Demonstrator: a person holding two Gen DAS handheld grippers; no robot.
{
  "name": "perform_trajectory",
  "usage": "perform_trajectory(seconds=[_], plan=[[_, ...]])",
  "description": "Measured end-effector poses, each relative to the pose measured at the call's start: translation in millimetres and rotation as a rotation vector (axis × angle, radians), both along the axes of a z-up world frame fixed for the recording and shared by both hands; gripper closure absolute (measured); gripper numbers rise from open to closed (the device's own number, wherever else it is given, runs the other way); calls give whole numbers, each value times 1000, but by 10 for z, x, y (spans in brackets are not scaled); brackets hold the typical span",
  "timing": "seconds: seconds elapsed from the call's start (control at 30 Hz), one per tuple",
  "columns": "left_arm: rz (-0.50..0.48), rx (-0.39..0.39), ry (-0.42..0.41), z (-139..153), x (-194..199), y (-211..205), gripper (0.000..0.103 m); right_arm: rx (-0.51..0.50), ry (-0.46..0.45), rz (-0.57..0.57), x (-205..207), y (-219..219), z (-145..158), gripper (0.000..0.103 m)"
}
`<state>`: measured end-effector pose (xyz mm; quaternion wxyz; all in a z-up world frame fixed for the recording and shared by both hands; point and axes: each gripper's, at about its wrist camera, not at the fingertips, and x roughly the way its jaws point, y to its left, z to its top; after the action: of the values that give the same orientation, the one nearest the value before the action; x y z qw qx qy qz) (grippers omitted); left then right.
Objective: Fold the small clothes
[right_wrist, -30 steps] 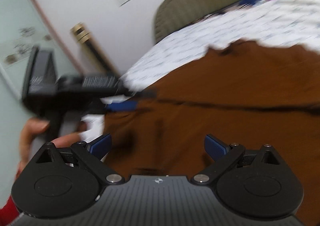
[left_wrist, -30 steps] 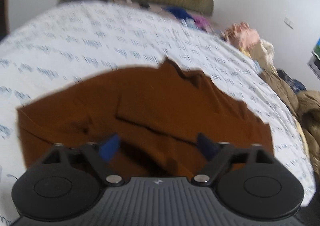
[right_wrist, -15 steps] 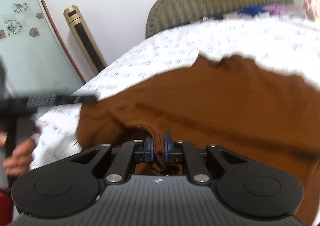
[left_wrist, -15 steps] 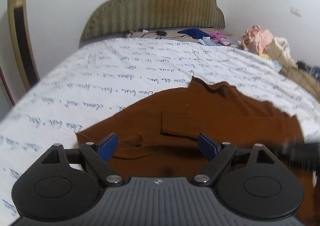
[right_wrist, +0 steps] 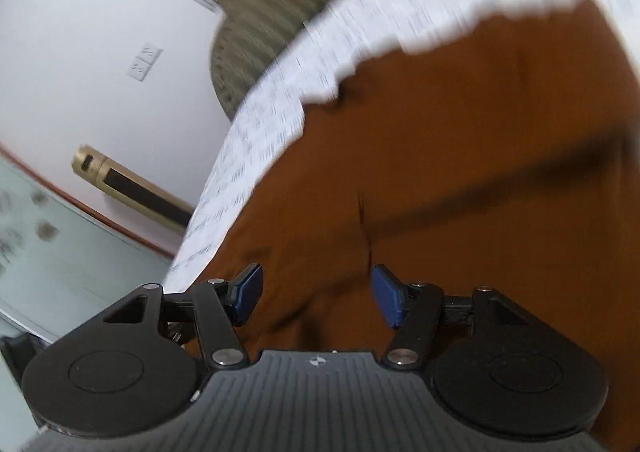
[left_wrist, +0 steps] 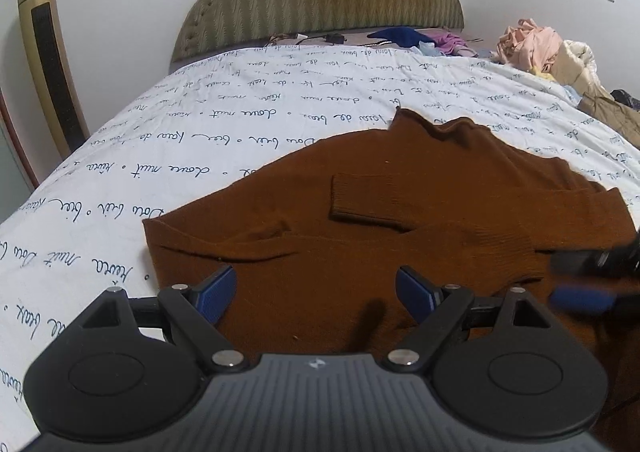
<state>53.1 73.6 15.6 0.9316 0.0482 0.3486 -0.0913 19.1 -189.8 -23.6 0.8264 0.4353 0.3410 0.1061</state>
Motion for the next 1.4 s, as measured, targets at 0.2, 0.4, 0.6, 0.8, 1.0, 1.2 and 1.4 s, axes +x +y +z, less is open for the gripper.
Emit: perform_trajectory(seconds=[0.2,0.4,0.6,0.8,1.0,1.2,1.4], plan=[[-3,-9,9,-38,-58,-48,16,46,11,-68,111,242,-125,43],[-34,21,-23,-99,-193,-94,16,12,-8,-142,457,304,-178,70],[-132,88,-90,-183,-346,-281,16,-49,-34,-45,532,279,32,91],[-98,191,-135,-244,-174,-585,15,-122,-163,19,712,309,650,91],[48,300,-200,-236,223,-629,15,-208,-245,23,942,275,1108,91],[186,228,-156,-108,660,-229,15,-294,-250,-103,1006,-205,1248,91],[228,138,-95,-87,918,-11,15,-343,-201,-229,822,-730,1002,91]])
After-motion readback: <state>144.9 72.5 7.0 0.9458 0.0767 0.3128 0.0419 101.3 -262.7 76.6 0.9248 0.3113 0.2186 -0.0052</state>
